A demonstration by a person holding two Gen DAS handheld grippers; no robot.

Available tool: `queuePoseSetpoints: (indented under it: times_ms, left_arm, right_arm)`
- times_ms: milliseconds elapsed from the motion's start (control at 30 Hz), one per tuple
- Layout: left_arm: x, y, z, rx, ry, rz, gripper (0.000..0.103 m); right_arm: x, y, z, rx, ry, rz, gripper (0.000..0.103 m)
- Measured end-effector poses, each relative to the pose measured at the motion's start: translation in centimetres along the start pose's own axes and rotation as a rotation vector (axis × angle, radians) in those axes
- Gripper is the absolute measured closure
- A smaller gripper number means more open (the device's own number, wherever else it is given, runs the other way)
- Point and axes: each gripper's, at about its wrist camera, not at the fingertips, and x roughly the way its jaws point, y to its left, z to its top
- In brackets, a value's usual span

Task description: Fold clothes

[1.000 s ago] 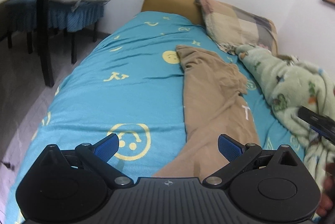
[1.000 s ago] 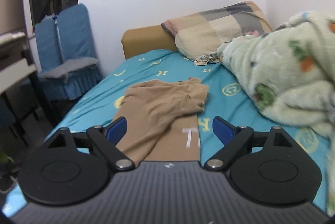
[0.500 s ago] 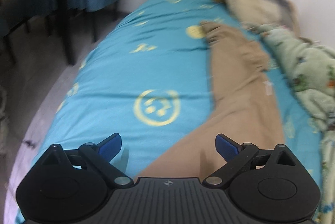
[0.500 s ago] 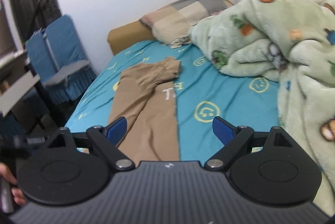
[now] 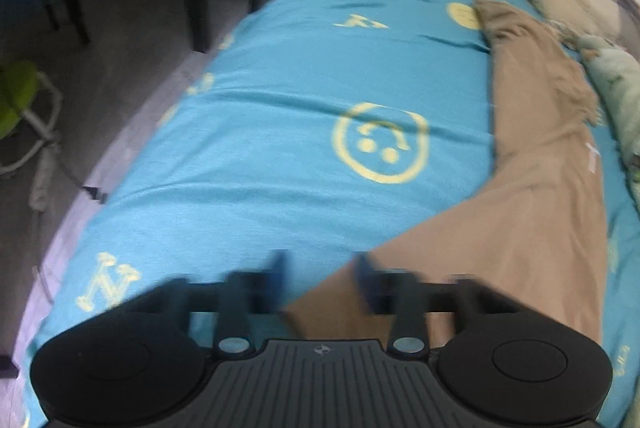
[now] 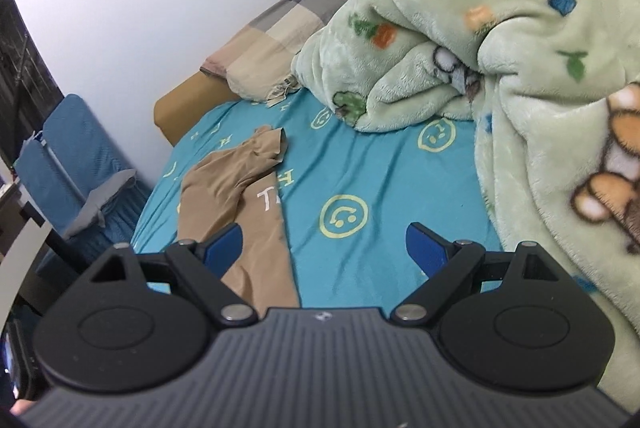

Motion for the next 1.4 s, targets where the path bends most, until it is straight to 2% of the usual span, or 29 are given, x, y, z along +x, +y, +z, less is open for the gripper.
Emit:
queuePoseSetpoints:
  times_ms: [100,267,300,400,433,533,600,633,667,700,800,900,1000,1033,1067,1100,1133,1167,1233,1300,1400]
  left_arm:
    - [-2.4,0.0,0.0,0.011,-0.069,-0.055,0.103]
    - [-9.5,-4.0,-2.6,0.264,-0.295,-0.133,0.103]
    - [-10.4,-4.5,-3.0,0.298,-0.313,-0.152,0.103]
    - [-10.7,-5.3,-3.6,0.336,-0.273,-0.218,0.098]
    - [-10.4,-5.3,-3.5,0.329,-0.25,-0.23,0.091]
    - [-7.1,-3.5,-1.8,0.189,-0.115,-0.21,0.086]
    - [-5.6,-1.9,-0.9,0.094,-0.055,-0.195,0.072]
    - [-4.9,-1.1,-0.5,0.049,-0.029,-0.189,0.056]
    - [-4.2,-0.5,-0.1,0.014,-0.013,-0.176,0.045]
    - [-3.5,0.0,0.2,-0.01,-0.006,-0.157,0.044]
    - [-2.3,0.5,0.6,-0.036,0.014,-0.096,0.044]
    - [-1.2,0.5,0.2,-0.035,0.045,-0.075,0.044]
    - [-1.3,0.0,-0.3,-0.003,0.035,-0.046,0.048]
    - [-1.4,0.0,-0.5,0.007,0.031,-0.026,0.057]
    - [-1.4,0.0,-0.7,0.014,0.028,-0.007,0.079]
    - [-1.2,0.0,-0.7,0.013,0.031,-0.001,0.091]
    - [-1.3,0.2,-0.8,0.007,0.039,-0.013,0.099]
    - [-1.6,0.3,-1.0,0.002,0.036,-0.026,0.1]
    - [-2.8,0.0,-1.2,0.015,0.0,-0.036,0.1]
    - [-5.2,-0.9,-1.8,0.067,-0.072,-0.052,0.1]
    - [-9.5,-3.1,-3.2,0.202,-0.194,-0.073,0.1]
  right_arm:
    - [-0.4,0.0,-0.1,0.001,-0.005,0.017,0.013]
    - [-0.8,-0.3,-0.1,0.019,-0.01,0.041,0.013]
    - [-0.8,-0.4,-0.1,0.024,-0.008,0.044,0.013]
    - [-0.7,-0.6,0.0,0.039,0.002,0.051,0.013]
    - [-0.6,-0.6,0.0,0.044,0.007,0.052,0.013]
    - [-0.6,-0.8,-0.1,0.053,0.014,0.051,0.013]
    - [-0.6,-0.9,-0.2,0.057,0.014,0.046,0.013]
    - [-0.6,-0.9,-0.3,0.061,0.016,0.044,0.013]
    - [-0.6,-0.9,-0.3,0.065,0.018,0.043,0.013]
    - [-0.5,-0.9,-0.3,0.069,0.02,0.042,0.013]
    - [-0.2,-1.0,-0.5,0.078,0.038,0.051,0.013]
    - [0.0,-0.8,-0.7,0.08,0.052,0.054,0.013]
    - [0.1,-0.8,-0.8,0.082,0.057,0.051,0.013]
    - [0.1,-0.9,-0.8,0.086,0.059,0.05,0.013]
    - [0.1,-0.9,-0.8,0.089,0.06,0.05,0.013]
    - [0.2,-1.0,-0.8,0.093,0.062,0.049,0.013]
    - [0.2,-1.0,-0.9,0.094,0.063,0.048,0.013]
    - [0.2,-1.0,-0.9,0.095,0.064,0.047,0.013]
    - [0.1,-0.9,-0.9,0.094,0.065,0.048,0.013]
    - [0.0,-0.9,-0.9,0.091,0.066,0.054,0.013]
    - [-0.1,-0.9,-1.0,0.092,0.069,0.066,0.013]
